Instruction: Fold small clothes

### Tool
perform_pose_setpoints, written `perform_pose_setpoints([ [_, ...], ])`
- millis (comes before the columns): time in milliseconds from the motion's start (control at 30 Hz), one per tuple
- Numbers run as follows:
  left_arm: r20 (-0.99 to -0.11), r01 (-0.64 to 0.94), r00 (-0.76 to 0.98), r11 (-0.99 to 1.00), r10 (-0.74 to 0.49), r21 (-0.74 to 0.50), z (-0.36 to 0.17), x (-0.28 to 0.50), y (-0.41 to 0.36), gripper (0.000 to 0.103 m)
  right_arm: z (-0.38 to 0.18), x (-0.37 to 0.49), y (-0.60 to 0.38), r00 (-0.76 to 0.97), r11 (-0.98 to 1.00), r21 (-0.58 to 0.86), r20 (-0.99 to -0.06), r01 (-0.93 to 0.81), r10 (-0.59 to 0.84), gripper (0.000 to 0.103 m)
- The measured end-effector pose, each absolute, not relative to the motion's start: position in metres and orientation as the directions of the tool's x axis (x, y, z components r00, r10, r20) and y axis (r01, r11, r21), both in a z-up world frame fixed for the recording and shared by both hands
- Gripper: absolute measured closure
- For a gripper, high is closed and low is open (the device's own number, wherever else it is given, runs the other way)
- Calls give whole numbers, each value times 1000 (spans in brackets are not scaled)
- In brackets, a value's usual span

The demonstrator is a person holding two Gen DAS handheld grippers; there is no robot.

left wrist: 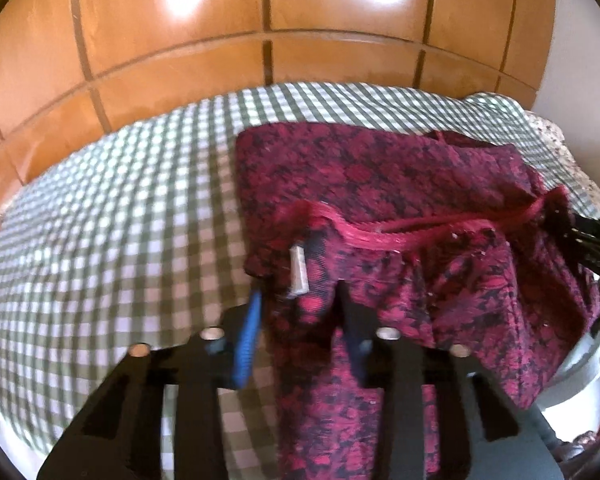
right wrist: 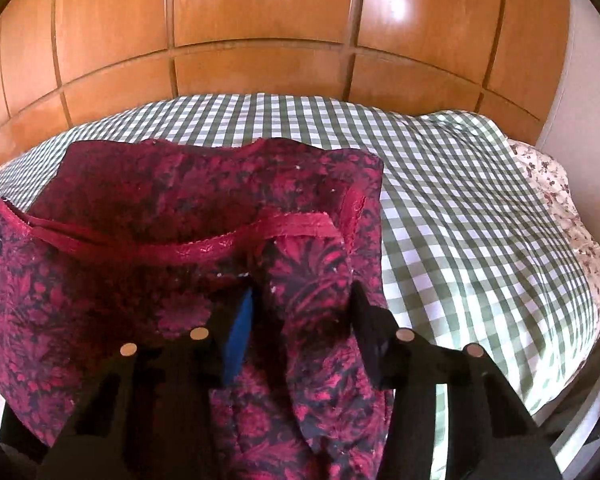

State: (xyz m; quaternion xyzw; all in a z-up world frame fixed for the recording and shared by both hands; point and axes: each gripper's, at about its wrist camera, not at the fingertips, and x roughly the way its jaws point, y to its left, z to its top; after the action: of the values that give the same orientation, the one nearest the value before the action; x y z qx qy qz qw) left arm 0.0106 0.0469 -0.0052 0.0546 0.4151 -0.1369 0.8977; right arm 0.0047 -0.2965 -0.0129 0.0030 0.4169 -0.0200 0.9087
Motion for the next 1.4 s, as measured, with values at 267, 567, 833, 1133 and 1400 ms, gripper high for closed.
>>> perform_pose_setpoints([
  [267,-680,305,678,948,-280,-86,10,-15,55,91,2,-13,-301,662,997,72,-748,25,37,87],
  [567,-679,312,659,939,-324,-145,3,-21,63,91,-5,-14,-301,644,996,86,-764,22,51,73],
  [833,-627,345,663,910,-410,-231,23,-35,76,91,16,-25,-299,651,995,99,-753,-32,96,87],
  [1133,-563,338,689,889,-457,-307,50,-16,86,91,52,-1,-309,711,979,205,-688,-2,145,87],
  [1400,-558,284,727,915,-400,-286,58,37,84,91,62,53,-320,742,967,248,-659,58,124,87],
])
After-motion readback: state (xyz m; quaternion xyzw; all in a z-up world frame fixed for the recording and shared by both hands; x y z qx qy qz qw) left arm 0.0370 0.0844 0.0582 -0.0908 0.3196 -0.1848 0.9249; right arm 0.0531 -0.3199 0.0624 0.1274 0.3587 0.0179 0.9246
